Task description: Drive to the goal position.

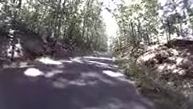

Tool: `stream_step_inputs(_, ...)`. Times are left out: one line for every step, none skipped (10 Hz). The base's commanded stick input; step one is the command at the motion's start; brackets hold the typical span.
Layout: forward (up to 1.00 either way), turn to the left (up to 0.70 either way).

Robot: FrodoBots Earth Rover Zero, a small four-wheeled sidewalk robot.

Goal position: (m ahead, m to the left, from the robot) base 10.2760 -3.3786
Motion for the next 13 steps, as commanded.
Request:
stream_step_inputs(0.45,0.00)
stream_step_inputs(0.45,0.00)
stream_step_inputs(0.45,0.00)
stream_step_inputs(0.45,0.00)
stream_step_inputs(0.45,0.00)
stream_step_inputs(0.45,0.00)
stream_step_inputs(0.45,0.00)
stream_step_inputs(0.45,0.00)
stream_step_inputs(0.45,0.00)
stream_step_inputs(0.45,0.00)
stream_step_inputs(0.45,0.00)
stream_step_inputs(0.45,0.00)
stream_step_inputs(0.45,0.00)
